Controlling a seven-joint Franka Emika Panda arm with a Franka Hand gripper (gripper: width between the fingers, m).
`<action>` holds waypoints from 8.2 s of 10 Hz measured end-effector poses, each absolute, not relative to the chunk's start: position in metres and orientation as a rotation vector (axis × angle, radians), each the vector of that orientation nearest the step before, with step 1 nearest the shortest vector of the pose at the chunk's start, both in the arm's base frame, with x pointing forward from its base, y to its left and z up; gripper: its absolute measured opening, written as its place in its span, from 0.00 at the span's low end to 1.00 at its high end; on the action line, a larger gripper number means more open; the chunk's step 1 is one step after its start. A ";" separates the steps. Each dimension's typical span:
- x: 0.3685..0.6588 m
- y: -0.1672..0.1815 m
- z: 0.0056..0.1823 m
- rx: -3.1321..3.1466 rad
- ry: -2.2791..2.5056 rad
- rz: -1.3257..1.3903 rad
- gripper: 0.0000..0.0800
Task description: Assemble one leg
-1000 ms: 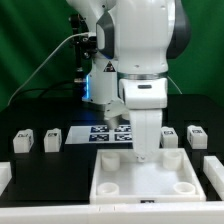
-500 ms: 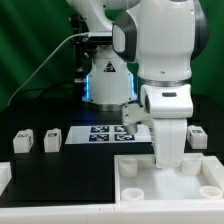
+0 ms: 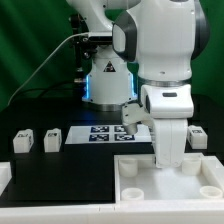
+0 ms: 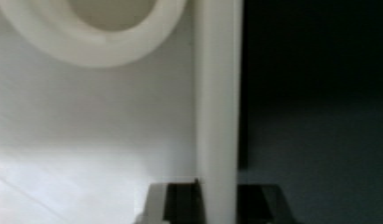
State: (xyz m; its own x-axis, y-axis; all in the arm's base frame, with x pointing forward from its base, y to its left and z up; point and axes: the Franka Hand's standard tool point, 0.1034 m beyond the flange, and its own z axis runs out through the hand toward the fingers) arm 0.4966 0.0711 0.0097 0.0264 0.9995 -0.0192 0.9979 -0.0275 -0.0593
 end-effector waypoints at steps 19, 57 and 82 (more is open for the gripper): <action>0.473 0.105 0.038 -2.726 -1.499 0.128 0.81; 0.389 0.183 0.003 -2.793 0.120 1.513 0.36; 0.530 0.125 0.199 -3.132 -0.126 -0.309 0.37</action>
Offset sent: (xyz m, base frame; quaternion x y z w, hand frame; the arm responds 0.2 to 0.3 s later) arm 0.0000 0.0000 0.0000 0.0000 0.0000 0.0000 1.0000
